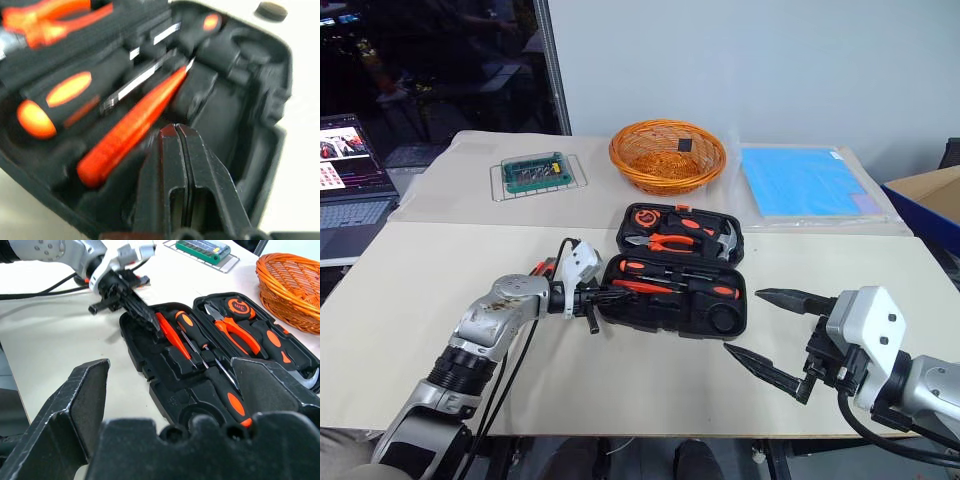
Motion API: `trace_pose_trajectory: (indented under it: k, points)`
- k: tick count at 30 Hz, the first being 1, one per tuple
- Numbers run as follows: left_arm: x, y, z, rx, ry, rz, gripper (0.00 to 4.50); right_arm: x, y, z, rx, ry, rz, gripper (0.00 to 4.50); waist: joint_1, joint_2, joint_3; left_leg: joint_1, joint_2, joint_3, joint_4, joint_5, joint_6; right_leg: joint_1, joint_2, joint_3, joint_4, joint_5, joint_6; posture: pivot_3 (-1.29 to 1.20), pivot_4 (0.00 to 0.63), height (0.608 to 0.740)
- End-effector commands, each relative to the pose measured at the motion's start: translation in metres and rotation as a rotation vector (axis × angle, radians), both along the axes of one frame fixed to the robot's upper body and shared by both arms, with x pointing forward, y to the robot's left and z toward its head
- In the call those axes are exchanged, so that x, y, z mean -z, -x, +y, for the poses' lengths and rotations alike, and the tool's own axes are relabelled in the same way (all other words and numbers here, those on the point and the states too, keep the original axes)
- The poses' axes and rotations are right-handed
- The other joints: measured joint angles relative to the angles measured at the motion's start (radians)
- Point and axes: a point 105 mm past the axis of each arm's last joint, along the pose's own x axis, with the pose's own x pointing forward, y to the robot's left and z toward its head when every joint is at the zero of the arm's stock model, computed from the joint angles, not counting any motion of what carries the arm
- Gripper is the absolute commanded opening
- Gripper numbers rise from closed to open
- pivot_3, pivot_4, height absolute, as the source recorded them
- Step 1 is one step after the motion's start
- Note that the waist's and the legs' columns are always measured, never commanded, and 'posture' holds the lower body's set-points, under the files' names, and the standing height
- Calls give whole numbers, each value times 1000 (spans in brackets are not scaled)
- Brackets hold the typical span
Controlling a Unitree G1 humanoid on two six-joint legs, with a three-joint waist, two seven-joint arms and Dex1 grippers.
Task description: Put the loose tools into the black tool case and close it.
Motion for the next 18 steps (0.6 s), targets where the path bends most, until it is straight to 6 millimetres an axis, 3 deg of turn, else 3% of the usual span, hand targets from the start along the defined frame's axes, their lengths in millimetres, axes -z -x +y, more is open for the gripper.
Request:
trace_pose_trajectory:
  k: [1,18]
  points:
    - [-4,-11,-3,-38,-30,-47,49,-9,3,4,-23,-4,-50,4500,0,0,0,0,0,0,0,0,0,0,0,0,0,0,0,0,150,740]
    - [-12,-20,-16,-181,127,175,49,-8,4,4,-15,-1,-46,4500,3,0,0,0,-1,-1,0,0,0,1,0,-1,0,0,1,0,150,740]
